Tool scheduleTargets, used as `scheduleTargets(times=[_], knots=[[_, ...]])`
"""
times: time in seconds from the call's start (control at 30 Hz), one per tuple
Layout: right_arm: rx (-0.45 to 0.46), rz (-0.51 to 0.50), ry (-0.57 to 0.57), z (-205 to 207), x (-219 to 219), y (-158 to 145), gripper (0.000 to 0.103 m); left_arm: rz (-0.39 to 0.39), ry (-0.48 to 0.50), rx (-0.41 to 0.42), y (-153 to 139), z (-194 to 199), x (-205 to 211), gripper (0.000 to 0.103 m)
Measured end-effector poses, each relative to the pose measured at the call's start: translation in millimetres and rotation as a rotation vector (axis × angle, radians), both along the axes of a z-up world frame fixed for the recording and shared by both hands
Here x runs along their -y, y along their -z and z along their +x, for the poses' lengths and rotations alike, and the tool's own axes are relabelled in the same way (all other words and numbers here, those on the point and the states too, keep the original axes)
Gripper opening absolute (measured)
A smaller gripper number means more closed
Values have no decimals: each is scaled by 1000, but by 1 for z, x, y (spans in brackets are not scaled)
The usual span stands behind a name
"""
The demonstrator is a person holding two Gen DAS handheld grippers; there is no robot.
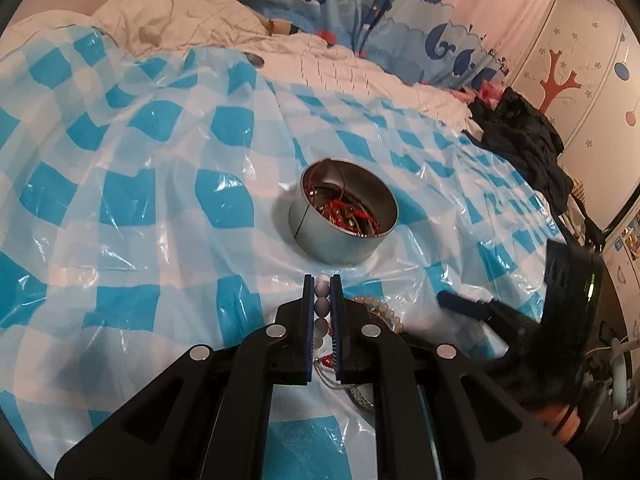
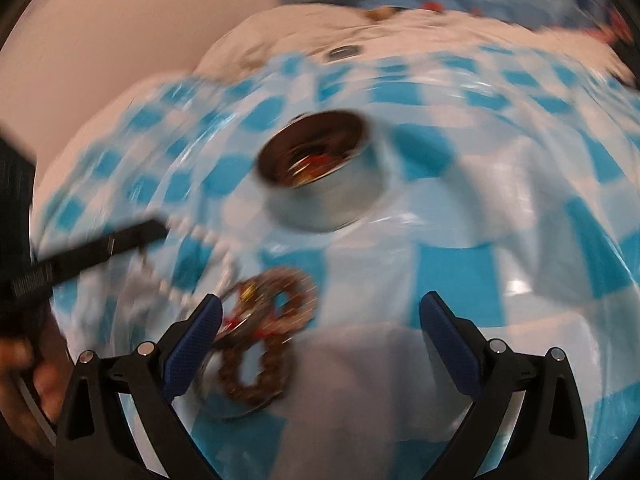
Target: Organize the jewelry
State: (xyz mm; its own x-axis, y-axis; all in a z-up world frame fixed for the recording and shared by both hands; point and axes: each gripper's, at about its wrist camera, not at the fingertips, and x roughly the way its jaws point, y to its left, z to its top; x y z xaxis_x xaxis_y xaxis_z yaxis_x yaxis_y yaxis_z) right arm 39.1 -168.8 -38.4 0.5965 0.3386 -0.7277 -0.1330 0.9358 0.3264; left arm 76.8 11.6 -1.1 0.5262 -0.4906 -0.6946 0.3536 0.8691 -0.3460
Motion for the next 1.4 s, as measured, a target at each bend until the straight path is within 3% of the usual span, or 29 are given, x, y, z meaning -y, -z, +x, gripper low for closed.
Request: scheduleTargets(times=[0.1,0.17,0.3,0.5,0.6,0.7,0.87,0.9,1.1,1.23,1.27,1.3,1.33,1.4], knots=[[29,-40,-26,-4,-11,0,94,2,-2,11,-3,-1,-2,6],[40,-29,-28,-6,-10,0,85,1,-5,21,-7,-3,-3,6],[49,-14,-53,-5,-10,0,50,-9,-11,32,-11,-4,-5,6],[65,-64,-112,-6,-27,2,32,-17,-15,38,-15,-4,-6,6],[74,-81,-116,-7,-28,1,13,-17,-15,38,-15,-4,-5,6],[96,-90,-115,-8,-28,-2,7,-17,-15,38,-15,-4,-5,6],[130,-59,-97,-11,-21,-9,6,-18,-17,39,-16,-5,-5,6],[134,-51,-94,-11,-20,-11,0,-18,-17,39,-16,-4,-5,6],[140,-10,-83,-10,-12,-16,0,-24,-24,41,-20,-1,-6,6],[80,28,-115,-4,-17,-8,3,-24,-21,40,-20,0,-6,6],[67,29,-116,-2,-18,-5,9,-24,-21,40,-20,-1,-6,6],[64,32,-114,-2,-18,-3,35,-24,-20,40,-20,0,-5,6],[68,42,-105,-2,-18,-3,50,-24,-18,39,-20,0,-5,6],[74,62,-101,-2,-17,-3,49,-25,-19,39,-20,-1,-4,6]])
